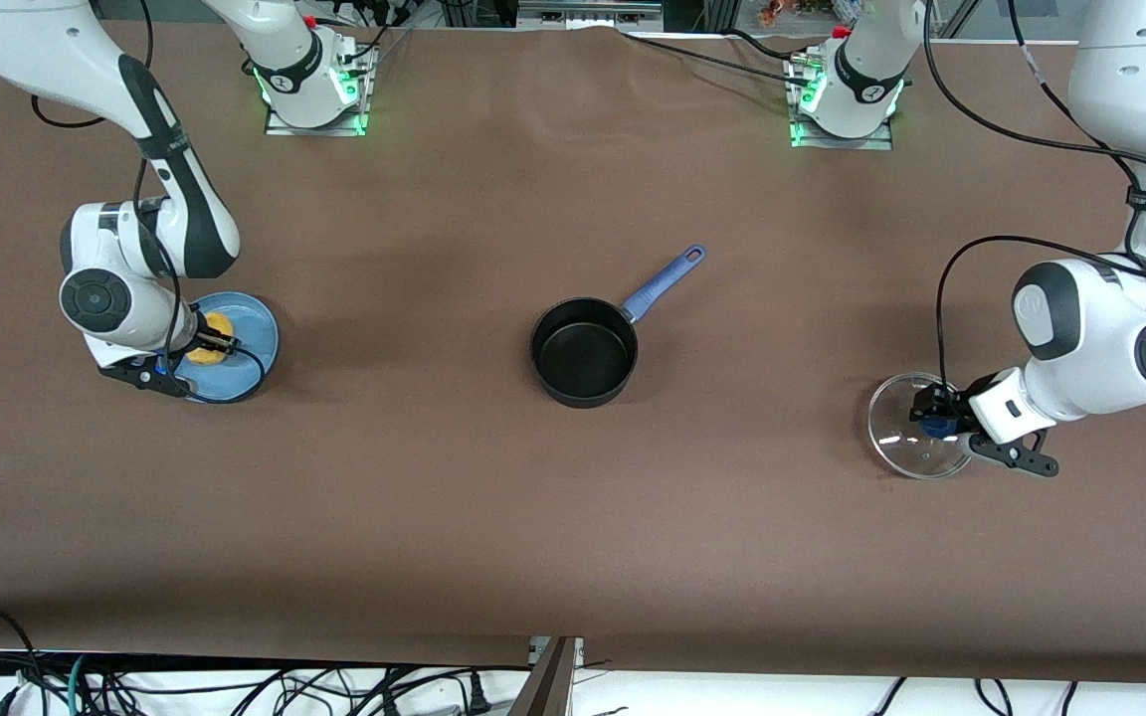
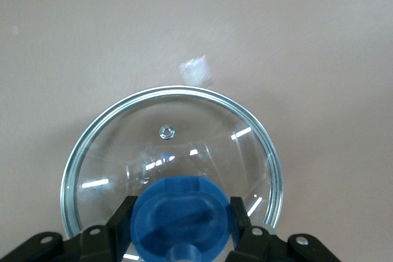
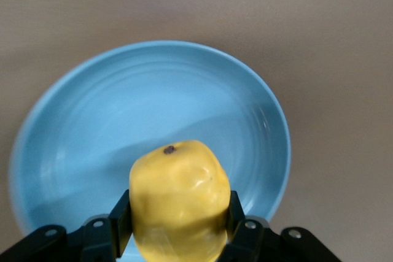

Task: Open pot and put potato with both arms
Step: 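Carry the potato over the pot with the right gripper while the left gripper withdraws, then lower the potato into the saucepan and open the right gripper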

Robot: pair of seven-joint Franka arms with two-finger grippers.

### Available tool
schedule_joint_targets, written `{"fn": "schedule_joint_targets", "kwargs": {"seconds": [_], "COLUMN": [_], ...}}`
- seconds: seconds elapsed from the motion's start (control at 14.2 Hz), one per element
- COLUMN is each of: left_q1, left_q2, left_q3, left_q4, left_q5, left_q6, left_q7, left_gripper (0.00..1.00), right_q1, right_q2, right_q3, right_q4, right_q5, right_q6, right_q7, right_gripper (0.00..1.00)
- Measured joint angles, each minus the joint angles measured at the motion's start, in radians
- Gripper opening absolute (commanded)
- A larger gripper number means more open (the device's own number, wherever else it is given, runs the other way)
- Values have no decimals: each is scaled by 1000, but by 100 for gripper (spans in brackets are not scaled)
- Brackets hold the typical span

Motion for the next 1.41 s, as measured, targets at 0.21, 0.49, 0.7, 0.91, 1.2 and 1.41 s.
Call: {"fn": "schedule_joint_targets", "kwargs": {"seconds": [0.21, 0.49, 0.7, 0.91, 1.2, 1.41], "left_q1": [1, 1, 0, -9, -24, -33], "left_q2": [22, 20, -17, -91, -185, -271], "left_q3": [13, 14, 12, 7, -20, -44], "left_q4": [-47, -43, 29, 157, 316, 345], "left_q5": [-40, -43, -43, -18, 56, 105], "left_q6": [69, 50, -115, -371, -642, -717], "left_q7": [4, -2, -47, -128, -304, -374], "left_gripper": [88, 100, 100, 100, 100, 100], "right_q1": [14, 106, 216, 347, 507, 584], "right_q2": [-54, -49, 17, 128, 273, 349], "right_q3": [97, 158, 163, 166, 168, 167], "right_q4": [157, 329, 444, 597, 729, 748], "right_q5": [38, 255, 434, 502, 506, 506], "right_q6": [-274, -399, -402, -379, -220, -91], "right_q7": [15, 147, 328, 433, 455, 460], "right_gripper": [27, 27, 28, 28, 28, 28]}}
